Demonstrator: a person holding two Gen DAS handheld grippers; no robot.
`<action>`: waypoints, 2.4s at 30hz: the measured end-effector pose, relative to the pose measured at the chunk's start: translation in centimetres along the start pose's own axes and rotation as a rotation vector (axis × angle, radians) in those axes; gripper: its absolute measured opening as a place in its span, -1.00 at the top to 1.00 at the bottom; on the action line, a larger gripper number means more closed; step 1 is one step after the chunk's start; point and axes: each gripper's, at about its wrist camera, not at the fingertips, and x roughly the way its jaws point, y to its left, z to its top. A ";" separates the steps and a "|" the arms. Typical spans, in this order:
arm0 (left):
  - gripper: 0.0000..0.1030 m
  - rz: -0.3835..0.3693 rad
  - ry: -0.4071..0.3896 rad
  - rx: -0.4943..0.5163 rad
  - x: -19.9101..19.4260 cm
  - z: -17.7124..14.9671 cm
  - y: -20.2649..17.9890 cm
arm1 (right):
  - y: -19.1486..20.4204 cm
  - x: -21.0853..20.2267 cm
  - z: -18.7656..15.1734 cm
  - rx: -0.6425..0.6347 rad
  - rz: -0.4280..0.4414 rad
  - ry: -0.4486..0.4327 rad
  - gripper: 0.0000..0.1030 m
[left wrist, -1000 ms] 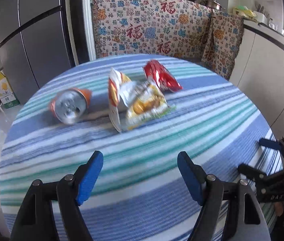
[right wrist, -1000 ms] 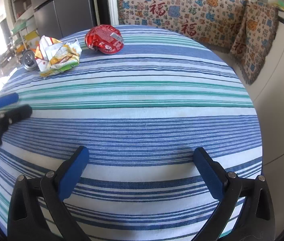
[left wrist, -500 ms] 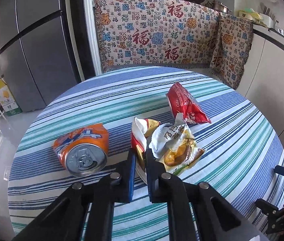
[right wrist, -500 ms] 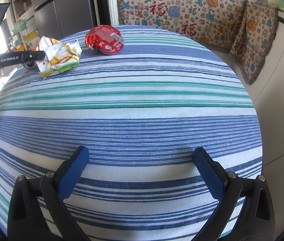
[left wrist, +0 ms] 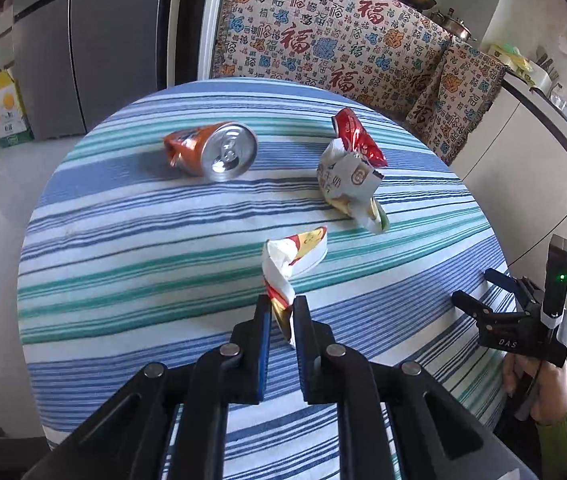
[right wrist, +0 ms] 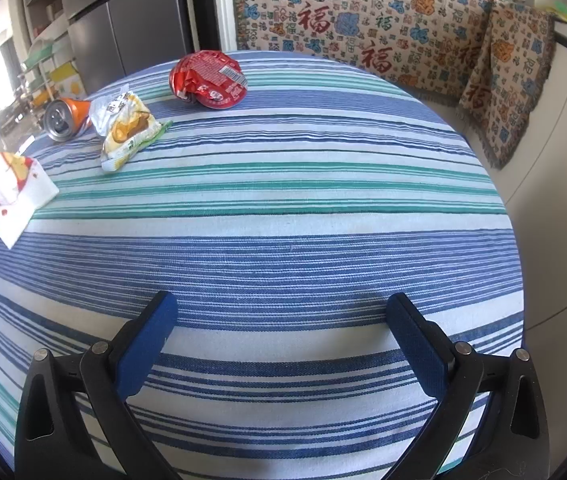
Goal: Collect trash
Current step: 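Grasp the white-and-red chip bag with the left tool while the right tool grasps the silver chip bag, then carry both chip bags over the blue wastebasket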
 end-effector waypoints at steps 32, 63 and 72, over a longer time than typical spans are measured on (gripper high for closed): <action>-0.14 -0.124 0.026 0.150 4.2 3.4 5.5 | -0.4 -0.3 -0.1 0.008 -0.012 -0.007 -0.99; 0.85 -0.120 -0.071 0.071 -0.1 -1.3 -0.2 | 8.8 -0.7 8.8 -0.134 0.204 0.005 0.66; 0.85 -0.145 -0.064 0.182 0.2 -1.7 -7.5 | 1.6 -4.7 4.1 -0.012 0.200 0.014 0.66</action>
